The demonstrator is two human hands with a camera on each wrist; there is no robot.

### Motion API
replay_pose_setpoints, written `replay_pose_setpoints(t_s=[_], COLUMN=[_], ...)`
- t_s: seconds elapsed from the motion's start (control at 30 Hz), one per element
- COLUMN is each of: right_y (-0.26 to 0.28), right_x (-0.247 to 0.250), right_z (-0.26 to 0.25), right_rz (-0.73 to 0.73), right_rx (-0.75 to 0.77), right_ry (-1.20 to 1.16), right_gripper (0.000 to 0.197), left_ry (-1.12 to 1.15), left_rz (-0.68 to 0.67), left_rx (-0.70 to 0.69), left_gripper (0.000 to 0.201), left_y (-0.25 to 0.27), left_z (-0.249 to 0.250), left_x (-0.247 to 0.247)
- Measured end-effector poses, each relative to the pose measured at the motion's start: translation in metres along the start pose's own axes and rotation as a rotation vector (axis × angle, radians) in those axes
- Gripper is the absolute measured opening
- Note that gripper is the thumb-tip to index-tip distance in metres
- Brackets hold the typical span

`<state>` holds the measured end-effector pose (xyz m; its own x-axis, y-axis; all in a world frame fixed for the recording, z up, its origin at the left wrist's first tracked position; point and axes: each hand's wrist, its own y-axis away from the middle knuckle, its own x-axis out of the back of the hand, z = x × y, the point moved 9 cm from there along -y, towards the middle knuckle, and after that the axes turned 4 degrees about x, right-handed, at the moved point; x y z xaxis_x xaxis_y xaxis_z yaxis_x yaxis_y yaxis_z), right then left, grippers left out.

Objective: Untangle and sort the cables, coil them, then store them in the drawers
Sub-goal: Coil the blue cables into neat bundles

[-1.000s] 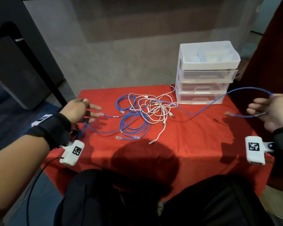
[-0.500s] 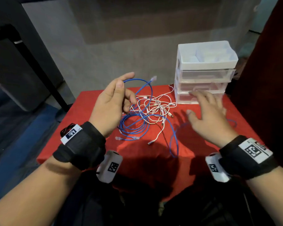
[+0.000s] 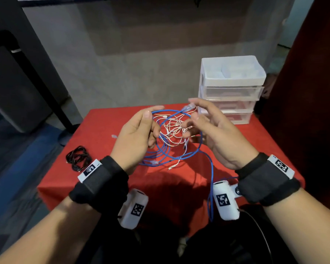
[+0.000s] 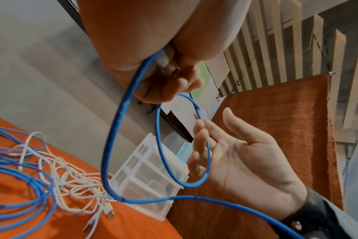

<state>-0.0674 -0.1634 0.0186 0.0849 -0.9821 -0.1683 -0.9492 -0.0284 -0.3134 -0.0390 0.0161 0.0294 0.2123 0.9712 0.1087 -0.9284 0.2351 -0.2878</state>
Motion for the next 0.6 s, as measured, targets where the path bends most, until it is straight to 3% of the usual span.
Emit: replay_pose_setpoints(t_s=[0.13,0.23,0.33,0.47,0.6], right_y=[-0.001,-0.002,-0.002,-0.002,-0.003], right_x=[0.007,0.000,-0.011,-0.014,-0.005], right_z=[0.000,-0.004,-0.006,-0.006,-0.010], right_rz=[0.064,0.011,-0.039,-0.033,0.048], right_rx=[-0.041,-0.046,-0.053,-0.073,-0.035], right_ry=[-0.012,0.000,0.037,0.133,0.219], right_gripper=[0.007,0.005,0.005,0.006,0.005], left_ry=[-0.216,-0.252,-0.321,-0.461,-0.342], left_rz=[0.040,-0.005,-0.120,-0.062,-0.029], left_rx=[-0.020,-0.031,-0.097,-0.179,0.005], left_gripper=[0.026,0.020,0.029,0.016,0.028], left_y=[0.004,0.005,0.013,0.013,0.005], left_z=[-0.006,-0.010,-0.001,0.009,-0.002], left_x=[0.001,-0.002,-0.019,-0.019,-0.012])
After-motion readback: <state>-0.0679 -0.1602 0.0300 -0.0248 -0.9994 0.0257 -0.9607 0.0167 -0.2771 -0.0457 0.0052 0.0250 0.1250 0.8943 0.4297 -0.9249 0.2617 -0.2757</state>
